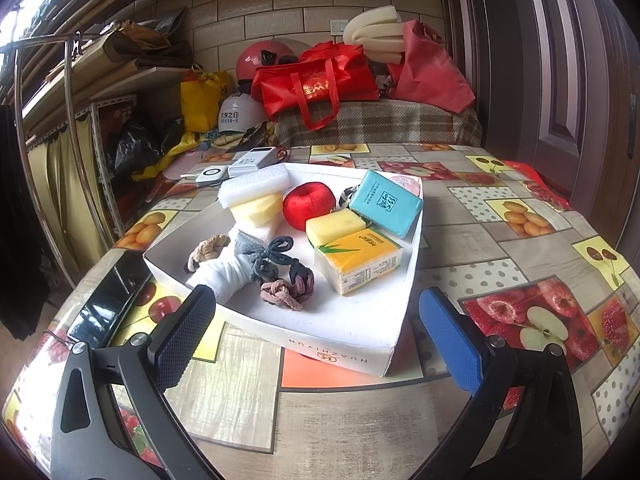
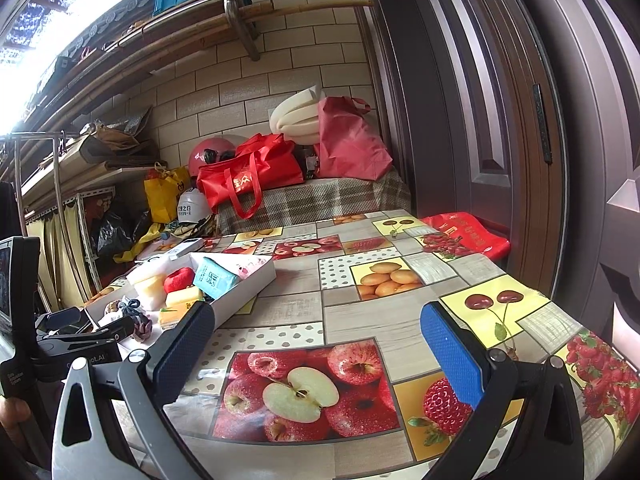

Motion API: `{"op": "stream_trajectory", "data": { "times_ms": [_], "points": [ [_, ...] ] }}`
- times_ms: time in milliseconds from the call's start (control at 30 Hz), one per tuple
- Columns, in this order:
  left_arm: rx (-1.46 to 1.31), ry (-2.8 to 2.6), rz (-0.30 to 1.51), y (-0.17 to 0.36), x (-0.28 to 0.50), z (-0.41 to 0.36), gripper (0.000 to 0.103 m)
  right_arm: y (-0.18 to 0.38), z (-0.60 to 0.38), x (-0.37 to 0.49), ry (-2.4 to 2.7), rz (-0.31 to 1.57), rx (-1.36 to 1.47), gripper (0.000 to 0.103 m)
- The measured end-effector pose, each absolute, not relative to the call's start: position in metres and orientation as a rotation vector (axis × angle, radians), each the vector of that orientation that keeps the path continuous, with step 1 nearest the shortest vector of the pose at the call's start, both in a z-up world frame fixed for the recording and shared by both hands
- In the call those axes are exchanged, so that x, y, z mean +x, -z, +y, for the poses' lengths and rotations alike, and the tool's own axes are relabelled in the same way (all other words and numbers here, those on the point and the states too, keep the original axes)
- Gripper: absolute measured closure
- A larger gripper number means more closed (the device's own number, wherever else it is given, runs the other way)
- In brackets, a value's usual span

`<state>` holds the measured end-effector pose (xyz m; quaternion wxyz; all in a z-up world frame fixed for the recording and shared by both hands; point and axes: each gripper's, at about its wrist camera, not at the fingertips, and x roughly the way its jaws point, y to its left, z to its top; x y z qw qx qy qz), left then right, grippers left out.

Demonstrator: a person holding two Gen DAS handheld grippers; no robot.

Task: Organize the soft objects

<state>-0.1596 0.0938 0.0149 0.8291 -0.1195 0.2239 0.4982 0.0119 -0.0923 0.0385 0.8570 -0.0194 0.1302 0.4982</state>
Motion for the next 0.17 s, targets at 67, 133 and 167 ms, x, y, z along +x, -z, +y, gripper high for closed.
{"op": "stream_trajectory", "data": {
  "times_ms": [67,133,167],
  "points": [
    [-0.252,-1.056,0.473,-0.0138,-0.1590,0.0933,0.000,-0.0385,-0.0923,0.0120,-1.047,0.274,-0.041,0.000],
    [-0.253,-1.057,0.475,-0.0137,-0.1586,0.0931,0.000,-0.0384,-0.0924,0.0115,-1.047,0.275,-0.040,0.000],
    [-0.254,-1.058,0.475,-0.0137,-0.1585,0.0930,0.000,-0.0384,-0.0924,0.0115,-1.047,0.276,-0.040,0.000]
  ]
}}
